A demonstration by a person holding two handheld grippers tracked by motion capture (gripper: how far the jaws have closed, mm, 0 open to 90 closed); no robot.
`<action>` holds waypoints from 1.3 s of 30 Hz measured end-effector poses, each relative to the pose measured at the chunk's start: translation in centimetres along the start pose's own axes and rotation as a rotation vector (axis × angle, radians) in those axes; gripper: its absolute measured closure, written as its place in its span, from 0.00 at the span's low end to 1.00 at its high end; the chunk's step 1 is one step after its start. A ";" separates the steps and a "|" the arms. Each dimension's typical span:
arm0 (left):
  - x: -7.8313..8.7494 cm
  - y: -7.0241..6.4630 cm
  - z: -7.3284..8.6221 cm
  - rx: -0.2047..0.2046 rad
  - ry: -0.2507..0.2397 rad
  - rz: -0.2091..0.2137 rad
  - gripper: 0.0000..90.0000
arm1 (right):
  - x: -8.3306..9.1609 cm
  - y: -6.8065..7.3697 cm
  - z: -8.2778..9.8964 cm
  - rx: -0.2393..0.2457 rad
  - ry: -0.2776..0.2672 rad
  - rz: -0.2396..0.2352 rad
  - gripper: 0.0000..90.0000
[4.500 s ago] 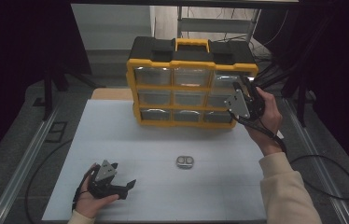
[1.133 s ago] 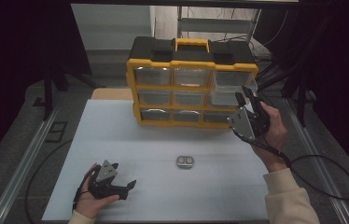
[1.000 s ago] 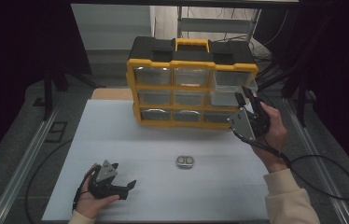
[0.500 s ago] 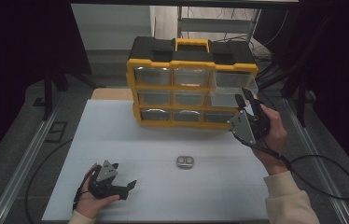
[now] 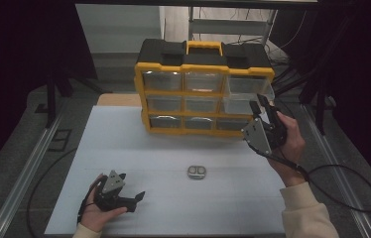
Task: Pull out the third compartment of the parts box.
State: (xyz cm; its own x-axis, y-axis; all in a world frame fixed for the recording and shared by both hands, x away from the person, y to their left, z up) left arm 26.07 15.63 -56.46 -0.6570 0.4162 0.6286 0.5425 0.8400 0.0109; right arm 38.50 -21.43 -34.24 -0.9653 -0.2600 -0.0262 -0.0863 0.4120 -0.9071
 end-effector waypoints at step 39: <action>0.0 -0.1 0.0 -0.009 0.005 -0.003 0.08 | 0.6 0.5 -0.1 0.016 -0.011 0.001 0.76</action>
State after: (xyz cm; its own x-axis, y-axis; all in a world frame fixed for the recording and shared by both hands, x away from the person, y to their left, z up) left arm 26.02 15.49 -56.48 -0.6558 0.4119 0.6327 0.5453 0.8380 0.0196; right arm 37.84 -21.30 -34.68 -0.9626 -0.2692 -0.0317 -0.0814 0.3985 -0.9136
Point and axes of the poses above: each handheld gripper's, and its own axes: x roughly backward along the jaws, z roughly out of its underside, y roughly to its left, the point moved 5 cm from there along -x, roughly forward along the jaws, and after that the axes turned 5 degrees about -z, right-handed, at the moved point
